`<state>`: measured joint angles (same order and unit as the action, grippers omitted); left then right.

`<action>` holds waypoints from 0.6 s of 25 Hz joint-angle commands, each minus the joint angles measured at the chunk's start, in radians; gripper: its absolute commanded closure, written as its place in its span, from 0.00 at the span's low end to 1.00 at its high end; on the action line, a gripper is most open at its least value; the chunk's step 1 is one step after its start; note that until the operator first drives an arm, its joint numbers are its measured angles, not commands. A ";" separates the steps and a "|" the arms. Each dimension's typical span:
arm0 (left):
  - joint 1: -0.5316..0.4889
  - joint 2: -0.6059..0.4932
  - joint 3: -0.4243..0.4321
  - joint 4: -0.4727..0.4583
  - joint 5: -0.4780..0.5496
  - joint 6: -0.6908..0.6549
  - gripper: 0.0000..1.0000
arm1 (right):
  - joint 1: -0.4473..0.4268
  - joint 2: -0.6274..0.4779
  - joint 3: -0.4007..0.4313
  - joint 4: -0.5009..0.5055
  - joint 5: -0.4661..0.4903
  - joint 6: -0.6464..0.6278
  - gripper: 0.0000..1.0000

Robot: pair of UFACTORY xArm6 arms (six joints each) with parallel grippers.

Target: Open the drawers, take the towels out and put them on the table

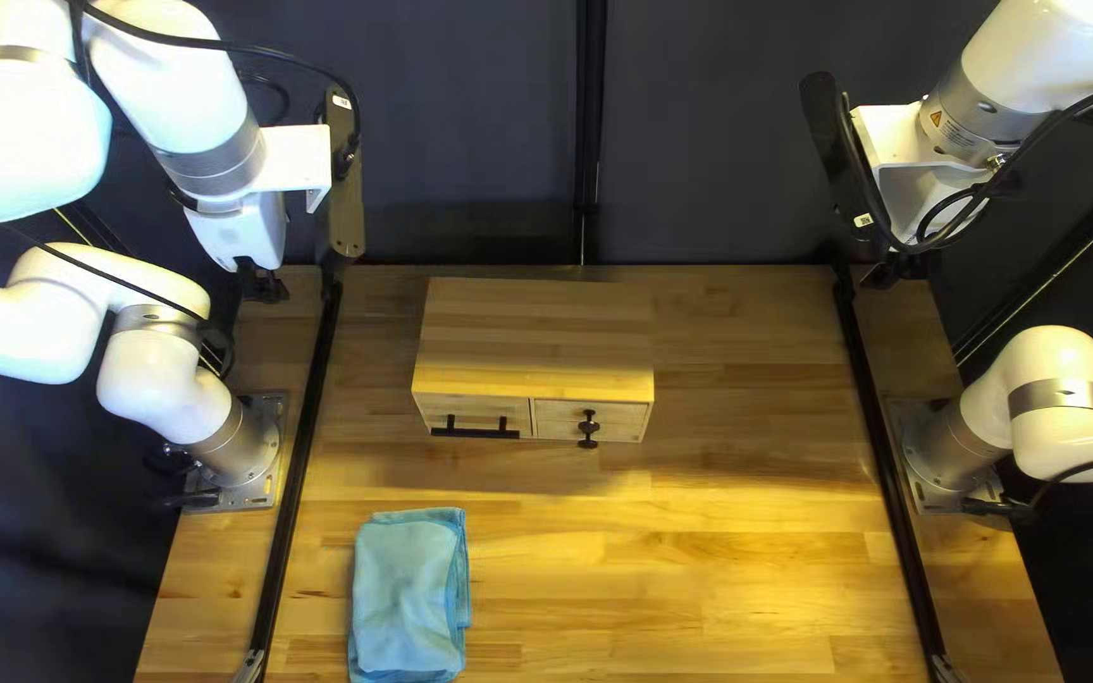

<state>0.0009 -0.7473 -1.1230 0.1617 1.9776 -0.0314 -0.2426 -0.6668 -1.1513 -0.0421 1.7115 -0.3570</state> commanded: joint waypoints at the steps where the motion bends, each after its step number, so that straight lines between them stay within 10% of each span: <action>1: 0.000 0.000 0.000 0.000 0.000 0.000 0.00 | 0.000 0.000 0.000 0.000 0.000 0.000 0.00; 15: 0.000 0.000 0.000 0.000 0.000 0.000 0.00 | 0.340 0.095 -0.059 -0.181 -0.070 0.047 0.00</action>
<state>0.0009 -0.7473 -1.1230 0.1617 1.9776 -0.0314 0.0443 -0.5919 -1.2065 -0.1929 1.6627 -0.3136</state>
